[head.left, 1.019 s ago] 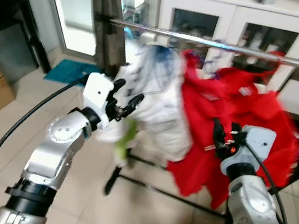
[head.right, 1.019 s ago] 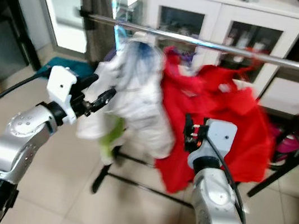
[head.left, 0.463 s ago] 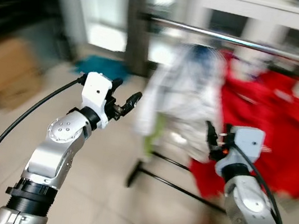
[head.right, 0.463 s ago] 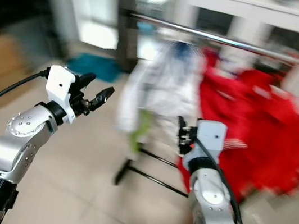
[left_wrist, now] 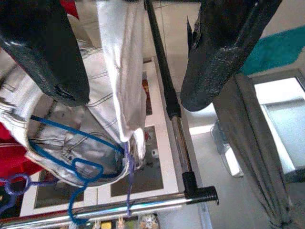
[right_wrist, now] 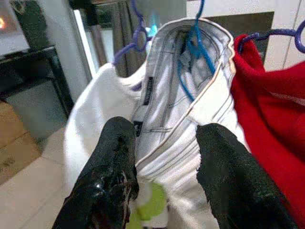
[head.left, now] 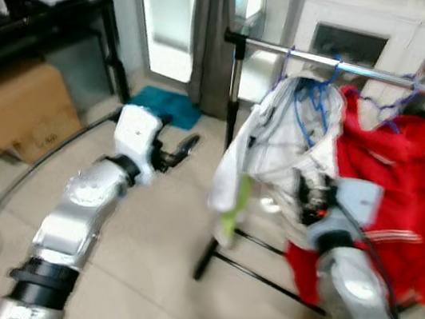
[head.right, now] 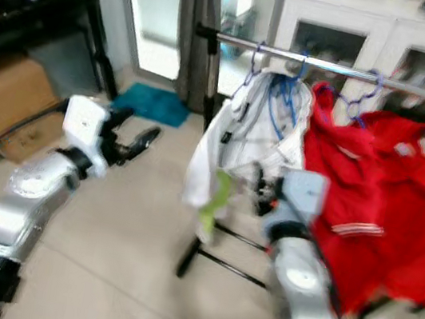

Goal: Hang hanger

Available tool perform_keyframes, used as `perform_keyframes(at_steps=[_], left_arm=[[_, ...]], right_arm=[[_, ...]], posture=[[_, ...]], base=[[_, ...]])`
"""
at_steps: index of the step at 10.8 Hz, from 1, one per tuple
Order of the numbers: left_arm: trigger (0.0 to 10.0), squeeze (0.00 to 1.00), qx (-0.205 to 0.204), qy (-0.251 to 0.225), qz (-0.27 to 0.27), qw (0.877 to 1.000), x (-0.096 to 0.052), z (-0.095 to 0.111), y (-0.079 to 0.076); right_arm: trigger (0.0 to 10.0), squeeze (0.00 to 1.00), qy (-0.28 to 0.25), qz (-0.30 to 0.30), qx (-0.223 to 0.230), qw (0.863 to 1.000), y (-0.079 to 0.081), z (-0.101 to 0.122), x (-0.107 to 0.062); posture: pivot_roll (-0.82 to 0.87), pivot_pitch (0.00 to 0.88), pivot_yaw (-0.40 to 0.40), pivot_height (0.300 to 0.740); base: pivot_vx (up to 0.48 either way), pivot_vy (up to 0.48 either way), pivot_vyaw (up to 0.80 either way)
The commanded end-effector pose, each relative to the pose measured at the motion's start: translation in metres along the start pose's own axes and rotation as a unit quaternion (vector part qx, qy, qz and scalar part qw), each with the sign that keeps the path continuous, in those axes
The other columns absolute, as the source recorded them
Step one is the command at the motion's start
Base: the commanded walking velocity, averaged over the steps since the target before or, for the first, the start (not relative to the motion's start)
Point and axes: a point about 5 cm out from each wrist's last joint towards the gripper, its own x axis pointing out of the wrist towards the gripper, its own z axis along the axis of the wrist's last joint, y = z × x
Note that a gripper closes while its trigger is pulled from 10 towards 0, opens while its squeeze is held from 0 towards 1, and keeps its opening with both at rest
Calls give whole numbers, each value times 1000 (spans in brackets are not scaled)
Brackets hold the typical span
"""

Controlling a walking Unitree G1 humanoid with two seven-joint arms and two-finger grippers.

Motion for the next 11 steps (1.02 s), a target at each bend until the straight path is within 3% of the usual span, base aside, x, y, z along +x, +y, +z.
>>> perform_keyframes(at_steps=[1,5,7,11], left_arm=[[10000,0,8,3,8,1000,-3,2,7],[10000,0,13,4,-3,1000,-2,2,4],[10000,0,15,6,-11,1000,-1,2,3],[10000,0,24,24,-57,998,1,-2,-4]], right_arm=[[10000,0,-13,20,5,1000,11,6,3],[10000,0,-28,48,-14,998,18,14,7],[10000,0,-39,33,6,999,12,20,10],[10000,0,-30,8,-10,999,7,32,21]], posture=[[-189,0,65,740],[-184,0,57,740],[-183,0,62,740],[-181,0,65,740]], base=[[326,0,0],[335,0,0],[336,0,0],[252,0,0]])
